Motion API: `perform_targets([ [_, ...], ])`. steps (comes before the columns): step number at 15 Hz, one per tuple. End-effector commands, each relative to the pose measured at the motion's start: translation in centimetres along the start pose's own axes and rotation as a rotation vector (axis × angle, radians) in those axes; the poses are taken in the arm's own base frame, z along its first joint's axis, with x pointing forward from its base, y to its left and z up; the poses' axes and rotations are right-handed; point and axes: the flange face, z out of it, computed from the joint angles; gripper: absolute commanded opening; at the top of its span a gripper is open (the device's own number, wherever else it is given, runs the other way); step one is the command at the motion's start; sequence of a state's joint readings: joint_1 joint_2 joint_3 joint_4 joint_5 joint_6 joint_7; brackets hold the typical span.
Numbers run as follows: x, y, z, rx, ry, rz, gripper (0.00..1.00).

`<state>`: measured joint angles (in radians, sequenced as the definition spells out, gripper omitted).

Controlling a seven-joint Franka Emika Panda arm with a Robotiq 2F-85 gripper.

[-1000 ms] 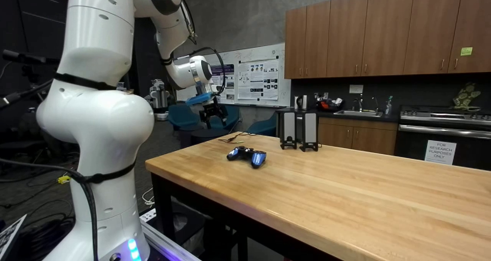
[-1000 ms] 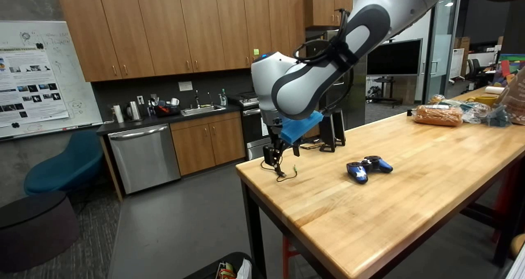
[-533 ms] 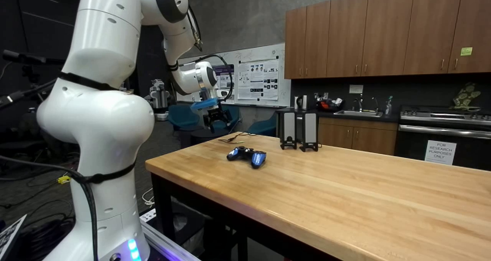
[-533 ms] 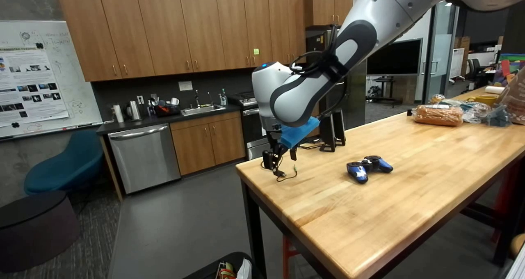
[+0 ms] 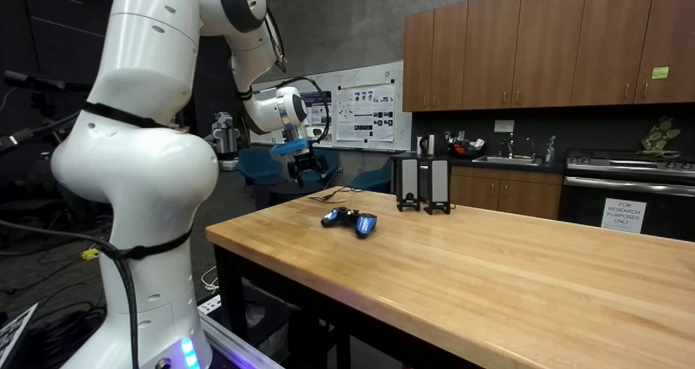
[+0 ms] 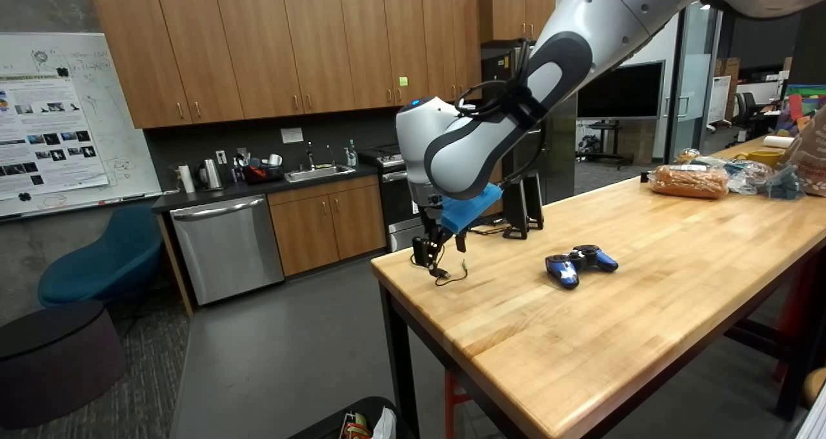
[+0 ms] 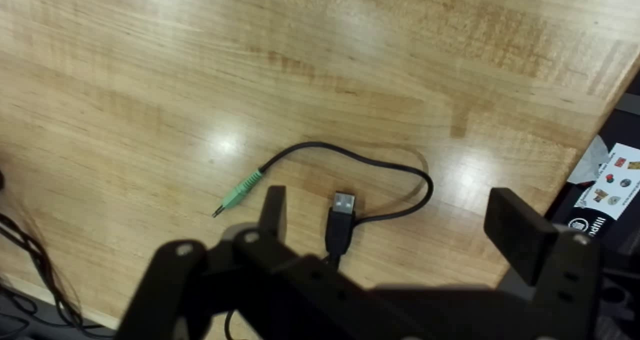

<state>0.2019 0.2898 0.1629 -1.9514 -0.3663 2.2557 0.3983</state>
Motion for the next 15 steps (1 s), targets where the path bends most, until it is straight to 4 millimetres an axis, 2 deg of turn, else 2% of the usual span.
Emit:
perform_targets([
  [1,0.4,-0.1,2.0,0.027,-0.011,0.006,1.00],
  [6,1.9,0.0,4.1,0.076,0.010,0.025,1.00],
  [11,3.3,1.6,2.3,0.142,0.051,0.029,1.00],
  [15,4.1,2.4,2.3,0.114,0.037,0.040,1.00],
])
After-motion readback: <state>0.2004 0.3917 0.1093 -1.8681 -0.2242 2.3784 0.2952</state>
